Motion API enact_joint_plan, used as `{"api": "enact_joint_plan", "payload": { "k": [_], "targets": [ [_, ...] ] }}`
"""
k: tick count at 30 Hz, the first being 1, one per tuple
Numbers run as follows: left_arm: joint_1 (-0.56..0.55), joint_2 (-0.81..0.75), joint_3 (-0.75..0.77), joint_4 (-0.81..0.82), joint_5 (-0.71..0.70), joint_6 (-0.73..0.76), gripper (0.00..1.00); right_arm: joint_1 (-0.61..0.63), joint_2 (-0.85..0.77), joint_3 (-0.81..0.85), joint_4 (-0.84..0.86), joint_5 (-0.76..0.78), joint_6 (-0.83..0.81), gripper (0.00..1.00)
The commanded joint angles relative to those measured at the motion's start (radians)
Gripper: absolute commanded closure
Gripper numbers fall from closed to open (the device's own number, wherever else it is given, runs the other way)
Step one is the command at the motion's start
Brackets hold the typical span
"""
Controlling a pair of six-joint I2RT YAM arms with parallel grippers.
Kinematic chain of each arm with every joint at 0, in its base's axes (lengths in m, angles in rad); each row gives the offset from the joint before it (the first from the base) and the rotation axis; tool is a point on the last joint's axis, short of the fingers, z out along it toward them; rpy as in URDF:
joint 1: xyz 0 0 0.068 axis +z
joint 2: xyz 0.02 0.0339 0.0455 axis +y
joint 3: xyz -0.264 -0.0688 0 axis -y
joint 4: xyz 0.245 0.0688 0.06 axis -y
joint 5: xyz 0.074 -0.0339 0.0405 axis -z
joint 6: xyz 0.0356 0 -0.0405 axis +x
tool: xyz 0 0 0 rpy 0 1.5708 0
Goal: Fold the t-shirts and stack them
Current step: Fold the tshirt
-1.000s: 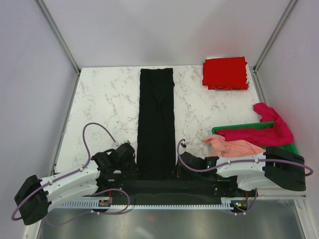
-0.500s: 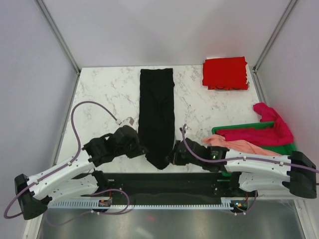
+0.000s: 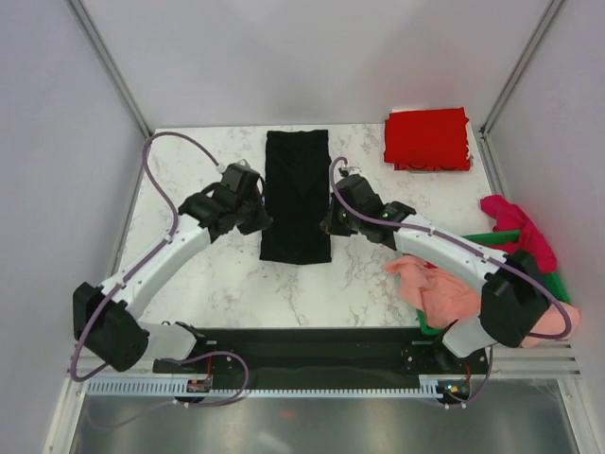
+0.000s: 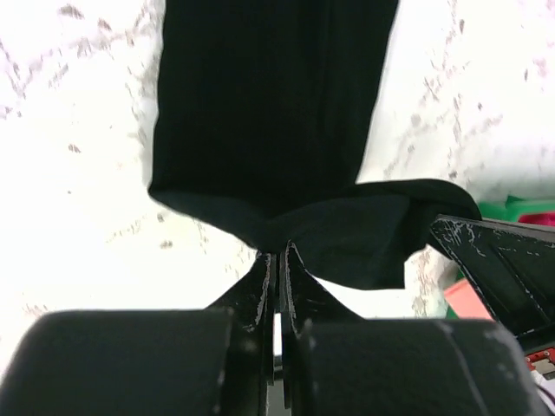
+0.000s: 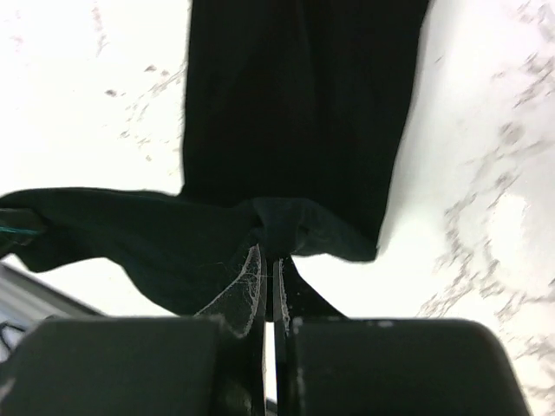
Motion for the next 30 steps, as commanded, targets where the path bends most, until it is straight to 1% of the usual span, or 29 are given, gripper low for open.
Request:
{"api": "enact_joint_plan", "payload": {
  "k": [1,2,7,8,11,13,20,23,24,25,26,27,28,29,30],
  "targets": [
    [0.071,0.086,0.089,0.038,0.091,0.122,0.98,-0.044,0.059,0.085,-0.025,-0.052,-0.092,1.00],
    [0.092,0.141,0.104,0.041,0.100,0.132,0.98,-0.061,0.089,0.098,-0.025,-0.061,-0.103,1.00],
    [0.138,0.264,0.190,0.050,0.110,0.158,0.98,-0.102,0.177,0.173,-0.027,-0.078,-0.129,1.00],
    [0.149,0.304,0.201,0.053,0.135,0.161,0.98,-0.118,0.208,0.182,-0.027,-0.083,-0.134,1.00],
    [0.161,0.358,0.242,0.063,0.157,0.175,0.98,-0.141,0.264,0.219,-0.027,-0.083,-0.151,1.00],
    [0.171,0.411,0.275,0.069,0.171,0.185,0.98,-0.156,0.295,0.248,-0.027,-0.112,-0.164,1.00],
    [0.212,0.528,0.335,0.073,0.154,0.182,0.98,-0.184,0.428,0.339,-0.025,-0.121,-0.197,1.00],
    [0.227,0.589,0.380,0.079,0.165,0.191,0.96,-0.204,0.473,0.372,-0.024,-0.119,-0.203,1.00],
    [0.232,0.608,0.396,0.079,0.169,0.202,0.92,-0.211,0.487,0.385,-0.025,-0.122,-0.206,0.95],
    [0.240,0.632,0.410,0.078,0.183,0.208,0.90,-0.224,0.517,0.424,-0.025,-0.136,-0.214,0.70],
    [0.256,0.669,0.442,0.073,0.192,0.210,0.85,-0.231,0.534,0.453,-0.027,-0.144,-0.236,0.57],
    [0.264,0.689,0.460,0.073,0.209,0.213,0.55,-0.244,0.550,0.486,-0.034,-0.150,-0.243,0.48],
    [0.273,0.704,0.485,0.070,0.243,0.222,0.42,-0.268,0.574,0.562,-0.056,-0.159,-0.247,0.41],
    [0.287,0.740,0.556,0.048,0.264,0.243,0.30,-0.280,0.584,0.604,-0.074,-0.165,-0.249,0.41],
    [0.295,0.763,0.604,0.031,0.331,0.262,0.01,-0.294,0.590,0.688,-0.126,-0.170,-0.244,0.41]
  ]
}}
